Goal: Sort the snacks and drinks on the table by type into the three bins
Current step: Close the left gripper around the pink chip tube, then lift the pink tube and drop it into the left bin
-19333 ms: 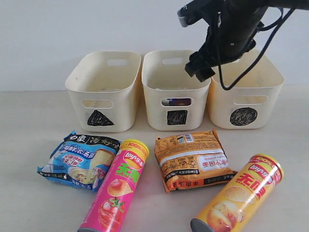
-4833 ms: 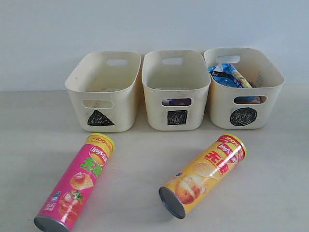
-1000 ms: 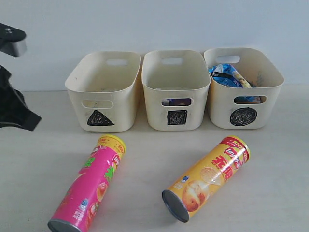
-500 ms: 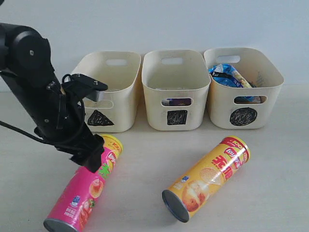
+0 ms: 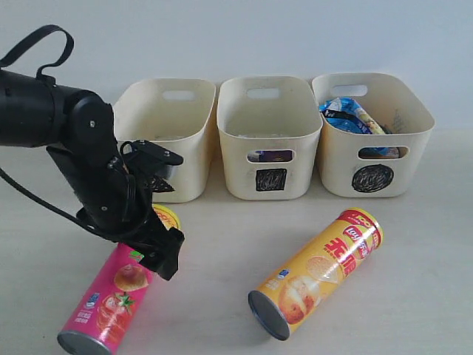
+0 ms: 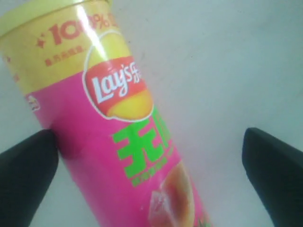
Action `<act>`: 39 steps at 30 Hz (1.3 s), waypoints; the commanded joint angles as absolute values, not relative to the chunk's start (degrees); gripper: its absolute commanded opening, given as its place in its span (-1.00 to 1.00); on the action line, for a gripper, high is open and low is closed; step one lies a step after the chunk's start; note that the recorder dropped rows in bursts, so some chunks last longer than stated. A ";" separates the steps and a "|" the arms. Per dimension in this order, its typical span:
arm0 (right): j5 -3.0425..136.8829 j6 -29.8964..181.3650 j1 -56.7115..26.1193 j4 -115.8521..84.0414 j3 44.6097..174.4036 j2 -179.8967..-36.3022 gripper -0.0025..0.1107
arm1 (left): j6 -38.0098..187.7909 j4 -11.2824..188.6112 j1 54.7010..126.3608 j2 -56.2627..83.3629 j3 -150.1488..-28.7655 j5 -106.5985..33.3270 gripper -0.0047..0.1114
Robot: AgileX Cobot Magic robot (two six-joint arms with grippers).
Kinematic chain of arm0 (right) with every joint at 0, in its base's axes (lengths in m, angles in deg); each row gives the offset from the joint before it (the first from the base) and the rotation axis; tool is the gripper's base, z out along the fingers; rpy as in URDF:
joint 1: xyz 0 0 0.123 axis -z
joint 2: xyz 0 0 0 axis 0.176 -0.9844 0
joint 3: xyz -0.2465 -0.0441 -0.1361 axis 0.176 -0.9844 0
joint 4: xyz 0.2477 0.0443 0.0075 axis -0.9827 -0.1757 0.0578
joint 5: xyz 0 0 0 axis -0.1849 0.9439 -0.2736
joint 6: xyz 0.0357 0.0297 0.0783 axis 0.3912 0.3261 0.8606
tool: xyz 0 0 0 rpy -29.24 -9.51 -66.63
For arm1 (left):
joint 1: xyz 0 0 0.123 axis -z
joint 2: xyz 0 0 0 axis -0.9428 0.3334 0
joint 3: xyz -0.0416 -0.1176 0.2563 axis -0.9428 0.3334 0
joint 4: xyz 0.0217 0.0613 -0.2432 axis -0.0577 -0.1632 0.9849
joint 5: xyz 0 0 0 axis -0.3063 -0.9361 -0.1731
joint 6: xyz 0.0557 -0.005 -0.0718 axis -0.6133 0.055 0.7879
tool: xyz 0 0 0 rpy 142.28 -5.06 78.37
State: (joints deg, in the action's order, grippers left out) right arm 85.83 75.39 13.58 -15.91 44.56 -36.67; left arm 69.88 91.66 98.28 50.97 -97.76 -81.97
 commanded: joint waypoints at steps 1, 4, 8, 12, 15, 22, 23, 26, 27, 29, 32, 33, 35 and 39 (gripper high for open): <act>85.57 75.29 13.50 -15.54 44.61 -36.30 -0.94 | 69.54 92.12 98.39 52.90 -98.14 -80.63 0.95; 85.57 75.29 13.50 -15.54 44.61 -36.30 -0.94 | 69.54 92.12 98.11 53.69 -98.14 -79.91 0.94; 85.57 75.29 13.50 -15.54 44.61 -36.30 -0.94 | 69.86 92.26 97.33 55.25 -98.14 -79.85 0.94; 85.57 75.29 13.50 -15.54 44.61 -36.30 -0.94 | 69.86 92.52 97.05 57.06 -98.14 -79.33 0.89; 85.57 75.29 13.50 -15.54 44.61 -36.30 -0.94 | 69.86 93.48 97.05 57.53 -98.14 -78.40 0.77; 85.57 75.29 13.50 -15.54 44.61 -36.30 -0.94 | 69.86 94.02 97.05 58.88 -98.14 -78.14 0.39; 85.57 75.29 13.50 -15.54 44.61 -36.30 -0.94 | 69.86 94.02 97.05 59.19 -98.14 -78.26 0.38; 85.57 75.29 13.50 -15.54 44.61 -36.30 -0.94 | 69.86 93.80 97.05 60.25 -98.14 -78.58 0.37; 85.57 75.29 13.50 -15.54 44.61 -36.30 -0.94 | 69.86 93.80 97.05 60.47 -98.14 -78.58 0.35; 85.57 75.29 13.50 -15.54 44.61 -36.30 -0.94 | 69.86 93.80 97.05 60.72 -98.14 -78.58 0.26; 85.57 75.29 13.50 -15.54 44.61 -36.30 -0.94 | 69.42 93.53 97.05 60.82 -98.14 -78.69 -0.25; 85.57 75.29 13.50 -15.54 44.61 -36.30 -0.94 | 69.06 93.55 97.05 60.48 -98.14 -78.95 -0.52; 85.57 75.29 13.50 -15.54 44.61 -36.30 -0.94 | 67.61 93.55 97.05 59.49 -98.14 -79.32 -0.83; 85.57 75.29 13.50 -15.54 44.61 -36.30 -0.94 | 67.35 93.55 97.05 55.25 -98.14 -81.61 -0.84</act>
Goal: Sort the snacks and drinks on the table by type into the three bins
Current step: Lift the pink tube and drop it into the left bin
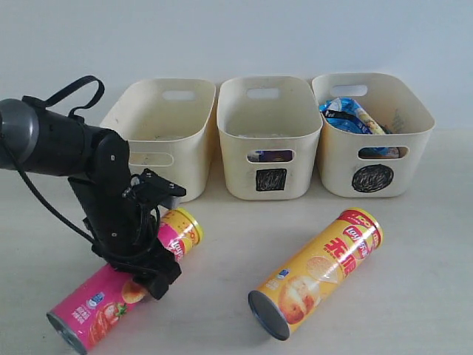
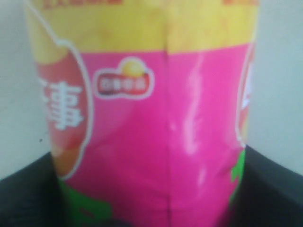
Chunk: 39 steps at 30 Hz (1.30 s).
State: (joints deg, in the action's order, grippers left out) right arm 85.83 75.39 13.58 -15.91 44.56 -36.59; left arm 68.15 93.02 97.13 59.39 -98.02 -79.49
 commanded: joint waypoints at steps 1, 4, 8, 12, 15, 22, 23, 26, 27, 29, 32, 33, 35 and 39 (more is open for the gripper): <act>85.57 75.29 13.50 -15.54 44.61 -36.30 -0.94 | 67.35 93.55 97.05 53.61 -98.14 -82.58 -0.84; 85.57 75.29 13.50 -15.54 44.61 -36.30 -0.94 | 68.45 93.55 96.84 47.97 -98.78 -84.18 -0.84; 85.57 75.29 13.50 -15.54 44.61 -36.30 -0.94 | 73.32 92.86 95.39 39.55 -104.50 -83.37 -0.84; 85.57 75.29 13.50 -15.54 44.61 -36.30 -0.94 | 75.50 89.02 92.97 40.94 -119.03 -82.72 -0.84; 85.57 75.29 13.50 -15.54 44.61 -36.30 -0.94 | 77.21 90.76 91.04 49.08 -130.71 -78.96 -0.84; 85.46 75.27 13.50 -15.54 44.61 -36.30 -0.94 | 78.01 91.02 90.07 69.74 -153.26 -77.56 -0.84; 85.46 75.27 13.50 -15.54 44.61 -36.30 -0.94 | 78.01 91.02 89.76 71.27 -154.40 -77.56 -0.84; 85.46 75.27 13.50 -15.54 44.61 -36.30 -0.94 | 78.01 91.02 88.96 74.53 -156.70 -77.56 -0.84; 85.46 75.27 13.50 -15.54 44.61 -36.30 -0.94 | 78.01 91.02 88.81 75.43 -157.07 -77.60 -0.84; 85.46 75.27 13.50 -15.54 44.61 -36.30 -0.94 | 78.01 91.02 88.37 76.60 -157.07 -77.05 -0.84; 85.46 75.27 13.50 -15.54 44.61 -36.30 -0.94 | 78.01 91.02 87.88 77.98 -157.07 -75.11 -0.84; 85.46 75.27 13.50 -15.54 44.61 -36.30 -0.94 | 78.01 91.02 87.74 78.26 -157.07 -74.43 -0.84; 85.46 75.27 13.50 -15.54 44.61 -36.30 -0.94 | 78.01 91.02 87.74 78.97 -157.07 -73.73 -0.78; 85.46 75.27 13.50 -15.54 44.61 -36.30 -0.94 | 78.01 91.02 87.74 80.58 -157.07 -73.47 -0.36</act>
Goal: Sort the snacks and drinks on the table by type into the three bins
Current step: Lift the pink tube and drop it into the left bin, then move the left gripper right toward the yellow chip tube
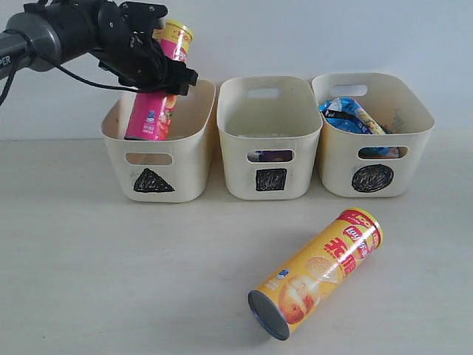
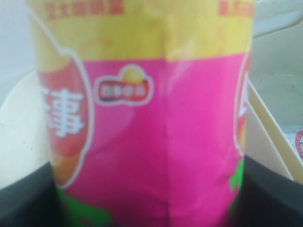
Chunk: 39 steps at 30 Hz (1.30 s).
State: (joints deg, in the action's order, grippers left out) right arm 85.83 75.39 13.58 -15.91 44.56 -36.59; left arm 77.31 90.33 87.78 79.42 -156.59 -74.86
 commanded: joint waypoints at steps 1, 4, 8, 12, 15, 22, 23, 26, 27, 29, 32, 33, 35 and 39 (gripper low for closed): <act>85.46 75.27 13.50 -15.54 44.61 -36.30 -0.94 | 78.01 91.02 87.74 80.89 -157.07 -73.12 -0.20; 85.46 75.27 13.50 -15.54 44.61 -36.30 -0.94 | 78.01 91.02 87.74 81.51 -157.07 -72.25 0.20; 85.46 75.27 13.50 -15.54 44.61 -36.30 -0.94 | 78.01 91.02 87.74 81.64 -157.07 -71.34 0.49; 85.46 75.27 13.50 -15.54 44.61 -36.30 -0.94 | 78.01 91.02 87.74 81.54 -157.07 -71.20 0.60; 85.46 75.27 13.50 -15.54 44.61 -36.30 -0.94 | 78.01 91.02 87.74 81.32 -157.88 -72.24 0.62; 85.46 75.27 13.50 -15.54 44.61 -36.30 -0.94 | 72.42 88.66 87.74 77.08 -162.41 -82.85 0.45; 85.46 75.27 13.50 -15.54 44.61 -36.30 -0.94 | 71.38 87.28 87.74 75.89 -162.40 -85.48 0.29; 85.46 75.27 13.50 -15.54 44.61 -36.30 -0.94 | 69.50 84.60 87.60 73.36 -162.40 -91.66 -0.44; 85.46 75.27 13.50 -15.54 44.61 -36.30 -0.94 | 68.41 84.84 87.16 72.60 -162.40 -93.86 -0.77; 85.46 75.27 13.50 -15.54 44.61 -36.30 -0.94 | 66.29 85.91 86.71 71.12 -162.28 -97.65 -0.82; 85.46 75.27 13.50 -15.54 44.61 -36.30 -0.94 | 64.77 88.08 85.88 68.66 -159.88 -100.95 -0.84; 85.46 75.27 13.50 -15.54 44.61 -36.30 -0.94 | 64.46 88.66 85.63 67.43 -158.32 -101.06 -0.84; 85.46 75.27 13.50 -15.54 44.61 -36.30 -0.94 | 64.09 88.66 85.63 64.72 -154.71 -100.05 -0.84; 85.46 75.27 13.50 -15.54 44.61 -36.30 -0.94 | 63.94 89.41 85.63 56.73 -143.36 -94.50 -0.84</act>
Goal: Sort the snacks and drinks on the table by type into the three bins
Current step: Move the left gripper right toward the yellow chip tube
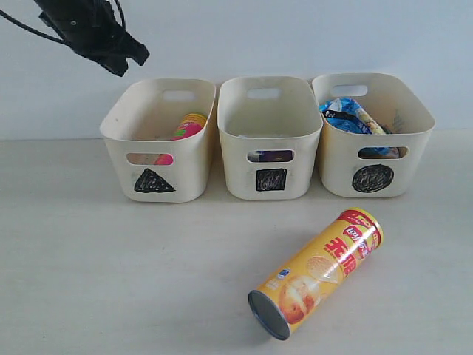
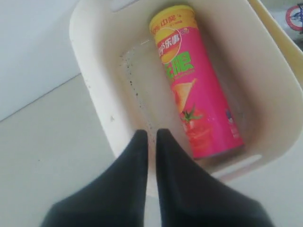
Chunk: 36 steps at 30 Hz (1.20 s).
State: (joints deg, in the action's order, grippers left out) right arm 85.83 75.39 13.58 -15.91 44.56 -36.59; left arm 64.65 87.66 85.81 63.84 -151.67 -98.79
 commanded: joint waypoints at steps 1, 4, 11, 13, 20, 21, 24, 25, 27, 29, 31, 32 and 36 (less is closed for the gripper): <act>85.46 75.27 13.50 -15.54 44.61 -36.30 -0.94 | 63.94 90.12 85.63 54.94 -139.60 -92.81 -0.84; 85.46 75.27 13.50 -15.54 44.61 -36.30 -0.94 | 61.63 93.40 85.75 48.75 -128.55 -86.61 -0.84; 85.46 75.27 13.50 -15.54 44.61 -36.30 -0.94 | 52.70 105.01 87.55 36.69 -108.20 -77.64 -0.84; 85.46 75.27 13.50 -15.54 44.61 -36.30 -0.94 | 52.72 105.01 90.27 34.37 -104.09 -77.08 -0.84; 85.46 75.27 13.50 -15.54 44.61 -36.30 -0.94 | 52.99 104.16 108.70 33.67 -101.38 -76.57 -0.84; 85.46 75.27 13.50 -15.54 44.61 -36.30 -0.94 | 52.99 103.70 111.84 34.62 -101.84 -76.44 -0.84; 85.46 75.27 13.50 -15.54 44.61 -36.30 -0.94 | 52.99 103.53 116.59 37.66 -102.75 -76.69 -0.84; 85.46 75.27 13.50 -15.54 44.61 -36.30 -0.94 | 52.99 102.76 118.15 39.23 -103.78 -76.99 -0.84; 85.46 75.27 13.50 -15.54 44.61 -36.30 -0.94 | 52.99 102.82 119.94 42.43 -106.09 -76.99 -0.84; 85.46 75.27 13.50 -15.54 44.61 -36.30 -0.94 | 53.65 102.94 120.40 45.55 -109.33 -78.70 -0.66; 85.46 75.27 13.50 -15.54 44.61 -36.30 -0.94 | 54.09 102.78 120.40 48.55 -112.30 -82.59 -0.22; 85.46 75.27 13.50 -15.54 44.61 -36.30 -0.94 | 54.09 102.78 120.40 49.42 -113.38 -83.95 0.02; 85.46 75.27 13.50 -15.54 44.61 -36.30 -0.94 | 54.09 104.80 120.40 53.55 -116.54 -86.27 0.81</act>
State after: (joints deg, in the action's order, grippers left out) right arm 85.83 75.39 13.58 -15.91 44.56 -36.59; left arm 53.37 103.66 120.01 51.35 -114.62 -84.63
